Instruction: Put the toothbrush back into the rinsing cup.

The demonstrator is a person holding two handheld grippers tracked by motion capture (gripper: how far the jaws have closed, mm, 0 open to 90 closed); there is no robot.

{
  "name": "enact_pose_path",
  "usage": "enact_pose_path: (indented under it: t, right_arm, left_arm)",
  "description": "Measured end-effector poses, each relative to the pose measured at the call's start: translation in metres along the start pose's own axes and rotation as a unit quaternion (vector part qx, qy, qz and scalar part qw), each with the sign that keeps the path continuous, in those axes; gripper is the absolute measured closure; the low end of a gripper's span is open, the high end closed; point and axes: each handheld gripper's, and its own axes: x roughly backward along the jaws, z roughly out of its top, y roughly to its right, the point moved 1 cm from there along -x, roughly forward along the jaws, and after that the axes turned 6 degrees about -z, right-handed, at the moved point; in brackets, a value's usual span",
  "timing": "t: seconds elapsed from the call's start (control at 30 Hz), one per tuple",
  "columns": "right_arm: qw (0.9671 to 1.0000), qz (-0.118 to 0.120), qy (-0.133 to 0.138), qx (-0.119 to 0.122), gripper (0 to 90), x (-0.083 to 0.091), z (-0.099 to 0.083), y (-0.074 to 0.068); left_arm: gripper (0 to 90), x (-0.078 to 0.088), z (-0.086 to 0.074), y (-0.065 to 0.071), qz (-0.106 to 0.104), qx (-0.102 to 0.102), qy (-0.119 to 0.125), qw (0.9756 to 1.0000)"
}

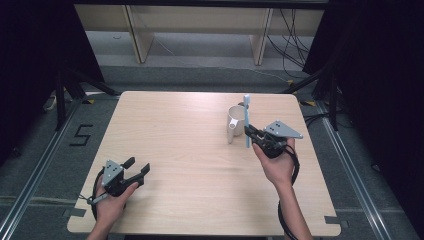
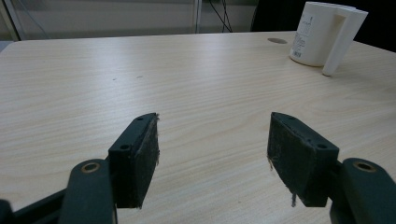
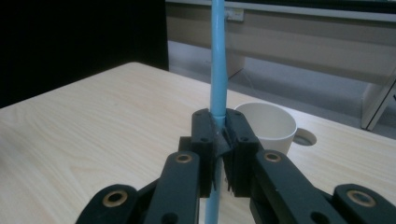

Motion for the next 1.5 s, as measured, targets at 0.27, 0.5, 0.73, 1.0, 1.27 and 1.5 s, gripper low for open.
enact_pose_path:
  t: [0.27, 0.5, 0.73, 1.0, 1.27, 1.5]
  right_arm:
    - [0.9997, -0.014, 0.019, -0.011, 84.1, -0.001, 0.008, 0.002]
    - [0.9991, -0.025, 0.030, -0.015, 84.2, -0.004, 0.012, 0.003]
    - [0.9988, -0.025, 0.032, -0.027, 84.1, -0.008, 0.015, 0.001]
    - [0.9981, -0.034, 0.042, -0.029, 84.2, -0.013, 0.017, 0.001]
    - [0.9981, -0.040, 0.042, -0.018, 84.1, -0.017, 0.019, 0.000]
    - [0.9977, -0.036, 0.049, -0.029, 84.2, -0.020, 0.022, -0.002]
  left_arm:
    - [33.4, -0.001, 0.000, -0.002, -0.008, 0.000, 0.010, 0.9999]
    - [33.2, -0.001, 0.000, -0.002, -0.008, 0.001, 0.008, 0.9999]
    - [33.2, -0.001, 0.000, -0.002, -0.008, 0.002, 0.010, 0.9999]
    - [33.0, -0.001, 0.000, -0.001, -0.008, 0.003, 0.007, 0.9999]
    - [33.0, -0.001, 0.000, -0.002, -0.009, 0.004, 0.010, 0.9999]
    - [33.0, -0.001, 0.000, -0.002, -0.009, 0.004, 0.011, 0.9999]
